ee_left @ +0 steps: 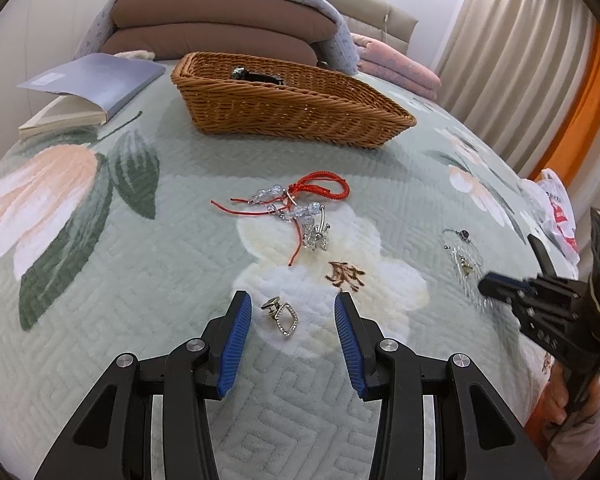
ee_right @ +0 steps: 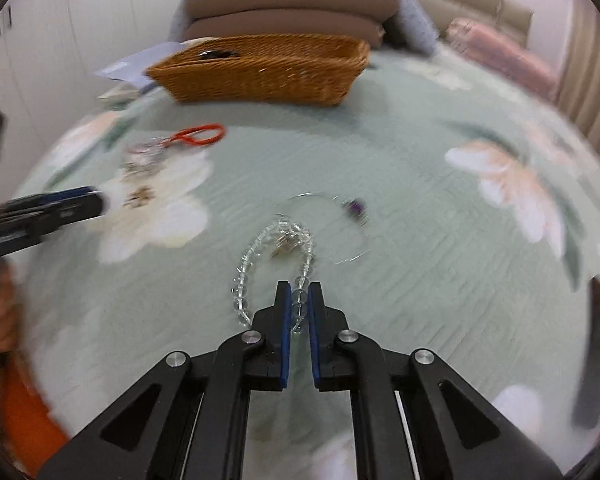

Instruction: Organize jewelry

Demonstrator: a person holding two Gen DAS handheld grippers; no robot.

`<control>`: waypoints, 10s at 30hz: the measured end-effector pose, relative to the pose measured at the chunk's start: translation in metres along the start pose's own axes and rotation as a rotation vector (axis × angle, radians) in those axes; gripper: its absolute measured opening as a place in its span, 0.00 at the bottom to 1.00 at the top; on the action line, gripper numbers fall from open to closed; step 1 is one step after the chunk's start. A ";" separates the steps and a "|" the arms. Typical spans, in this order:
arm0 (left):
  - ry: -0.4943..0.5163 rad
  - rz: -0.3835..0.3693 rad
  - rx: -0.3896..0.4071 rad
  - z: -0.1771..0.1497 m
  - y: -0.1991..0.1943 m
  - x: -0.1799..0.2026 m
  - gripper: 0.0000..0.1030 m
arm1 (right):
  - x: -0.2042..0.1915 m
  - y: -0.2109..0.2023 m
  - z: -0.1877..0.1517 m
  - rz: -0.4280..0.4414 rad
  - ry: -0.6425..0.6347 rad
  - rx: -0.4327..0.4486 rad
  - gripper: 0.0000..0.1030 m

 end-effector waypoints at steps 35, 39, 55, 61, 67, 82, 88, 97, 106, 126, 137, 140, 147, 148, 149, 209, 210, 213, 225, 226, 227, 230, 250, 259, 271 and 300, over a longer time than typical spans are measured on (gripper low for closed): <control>0.071 0.036 -0.007 -0.003 -0.001 0.013 0.43 | -0.009 0.002 -0.021 -0.104 -0.090 0.076 0.19; 0.072 0.050 -0.011 -0.003 0.001 0.013 0.43 | -0.016 0.003 -0.025 -0.139 -0.134 0.094 0.17; 0.123 0.127 0.025 -0.002 -0.006 0.024 0.11 | -0.022 -0.018 -0.015 0.049 -0.077 0.092 0.10; 0.117 0.108 0.088 0.006 -0.023 0.025 0.11 | -0.038 -0.037 0.010 0.108 -0.085 0.141 0.10; 0.113 0.102 0.121 0.021 -0.034 0.021 0.11 | -0.055 -0.047 0.048 0.098 -0.126 0.205 0.10; 0.097 0.039 0.280 0.163 -0.027 -0.031 0.11 | -0.078 -0.004 0.224 0.139 -0.036 0.302 0.10; 0.047 -0.069 0.232 0.212 0.029 -0.045 0.11 | -0.059 0.071 0.279 0.136 0.099 0.177 0.10; 0.019 -0.101 0.110 0.245 0.113 -0.043 0.11 | -0.029 0.129 0.304 0.077 0.196 0.093 0.10; 0.018 -0.097 0.075 0.245 0.127 -0.034 0.30 | -0.004 0.112 0.300 0.089 0.242 0.094 0.31; -0.009 -0.064 0.298 0.127 -0.076 -0.013 0.54 | -0.011 -0.047 0.130 0.193 0.060 0.231 0.32; -0.062 0.013 0.276 0.040 -0.103 -0.011 0.55 | -0.006 -0.061 0.040 0.116 -0.021 0.263 0.35; -0.080 0.017 0.251 0.020 -0.099 -0.016 0.55 | 0.002 -0.056 0.025 0.096 -0.017 0.244 0.35; -0.125 -0.002 0.165 -0.009 -0.071 -0.025 0.55 | 0.012 -0.034 0.014 0.031 -0.023 0.206 0.35; -0.127 -0.005 0.153 -0.010 -0.067 -0.025 0.55 | 0.013 -0.031 0.013 0.028 -0.021 0.203 0.35; -0.124 -0.006 0.135 -0.010 -0.062 -0.025 0.55 | 0.015 -0.029 0.012 0.024 -0.019 0.199 0.35; 0.013 -0.288 0.275 0.046 -0.045 -0.003 0.09 | -0.008 -0.045 0.062 0.125 -0.047 0.241 0.12; 0.003 -0.296 0.287 0.046 -0.049 -0.006 0.09 | -0.010 -0.045 0.063 0.130 -0.048 0.240 0.12; -0.022 -0.239 0.217 0.042 -0.042 -0.016 0.09 | -0.015 -0.041 0.062 0.133 -0.045 0.225 0.12; -0.005 -0.269 0.248 0.053 -0.056 -0.017 0.09 | -0.025 -0.051 0.096 0.173 -0.048 0.277 0.12; 0.014 -0.271 0.260 0.062 -0.058 -0.014 0.09 | -0.026 -0.053 0.105 0.176 -0.048 0.292 0.12; 0.029 -0.275 0.270 0.069 -0.061 -0.013 0.09 | -0.027 -0.054 0.115 0.184 -0.045 0.305 0.12; 0.078 -0.261 0.306 0.102 -0.063 -0.007 0.09 | -0.028 -0.053 0.151 0.215 -0.016 0.331 0.12; -0.084 -0.218 0.263 0.226 0.099 -0.047 0.09 | -0.032 0.087 0.284 0.196 0.131 0.197 0.12; -0.077 -0.185 0.247 0.220 0.104 -0.050 0.15 | -0.026 0.113 0.289 0.193 0.174 0.114 0.35; 0.017 -0.173 0.336 0.198 0.017 -0.026 0.54 | -0.013 0.003 0.197 0.211 0.044 0.213 0.37; -0.004 -0.094 0.078 0.018 -0.014 0.029 0.54 | -0.001 -0.003 -0.006 0.057 0.024 0.116 0.37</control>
Point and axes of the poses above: each gripper's, at about its wrist camera, not at the fingertips, and y roughly the way its jaws point, x to its right, z to its top, the point moved 2 cm from there along y, roughly the way its jaws point, and after that the axes turned 14 degrees about y, right-handed, at the moved point
